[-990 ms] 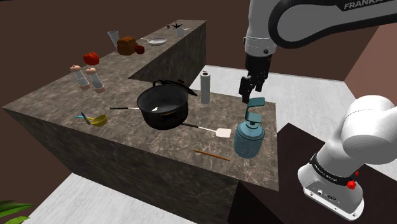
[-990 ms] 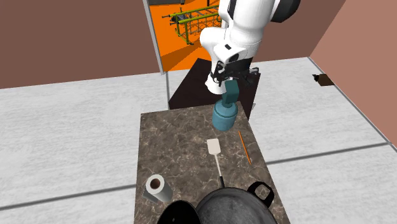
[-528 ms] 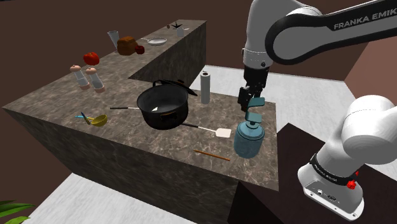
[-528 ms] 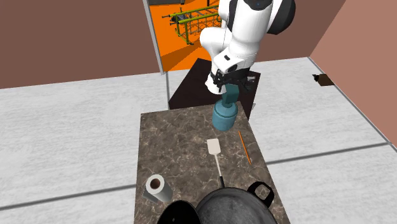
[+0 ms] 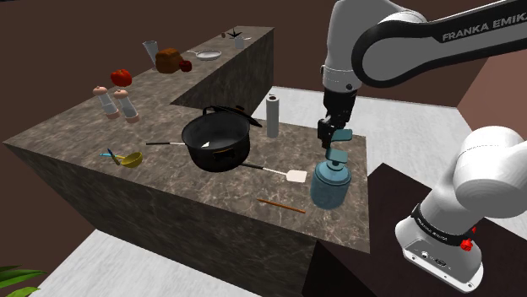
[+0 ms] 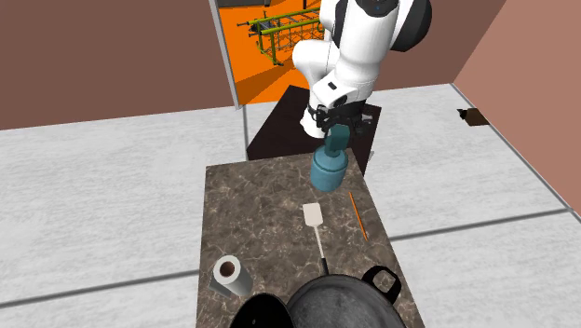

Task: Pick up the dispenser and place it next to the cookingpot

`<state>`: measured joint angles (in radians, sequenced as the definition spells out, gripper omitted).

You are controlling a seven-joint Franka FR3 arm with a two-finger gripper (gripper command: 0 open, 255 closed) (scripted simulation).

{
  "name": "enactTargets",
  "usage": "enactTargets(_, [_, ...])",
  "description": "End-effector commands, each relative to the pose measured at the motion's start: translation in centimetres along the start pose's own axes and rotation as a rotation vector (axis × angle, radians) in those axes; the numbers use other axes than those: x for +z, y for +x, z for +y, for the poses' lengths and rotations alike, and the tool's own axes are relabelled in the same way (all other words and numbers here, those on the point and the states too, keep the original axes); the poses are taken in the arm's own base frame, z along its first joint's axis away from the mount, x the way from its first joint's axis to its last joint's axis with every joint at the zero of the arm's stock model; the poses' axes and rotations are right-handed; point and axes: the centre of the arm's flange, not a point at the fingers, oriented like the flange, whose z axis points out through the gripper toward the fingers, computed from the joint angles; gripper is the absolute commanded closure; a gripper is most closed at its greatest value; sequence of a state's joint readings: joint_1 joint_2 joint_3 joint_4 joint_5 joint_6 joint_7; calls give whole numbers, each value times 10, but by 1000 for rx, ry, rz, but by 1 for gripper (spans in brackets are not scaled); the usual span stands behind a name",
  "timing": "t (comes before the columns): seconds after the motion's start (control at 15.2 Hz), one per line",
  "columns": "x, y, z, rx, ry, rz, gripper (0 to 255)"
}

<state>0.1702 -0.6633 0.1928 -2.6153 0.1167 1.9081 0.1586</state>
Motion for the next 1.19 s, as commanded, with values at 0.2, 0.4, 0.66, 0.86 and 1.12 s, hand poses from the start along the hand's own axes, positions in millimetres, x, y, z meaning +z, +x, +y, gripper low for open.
enactTargets(0.2, [0,0,0,0,0,0,255])
enactTargets(0.4, [0,0,0,0,0,0,255])
enactTargets(0.66, [-11,-1,0,0,0,0,255])
enactTargets(0.86, [-26,-1,0,0,0,0,255])
enactTargets(1.12, [-47,-2,1,0,0,0,255])
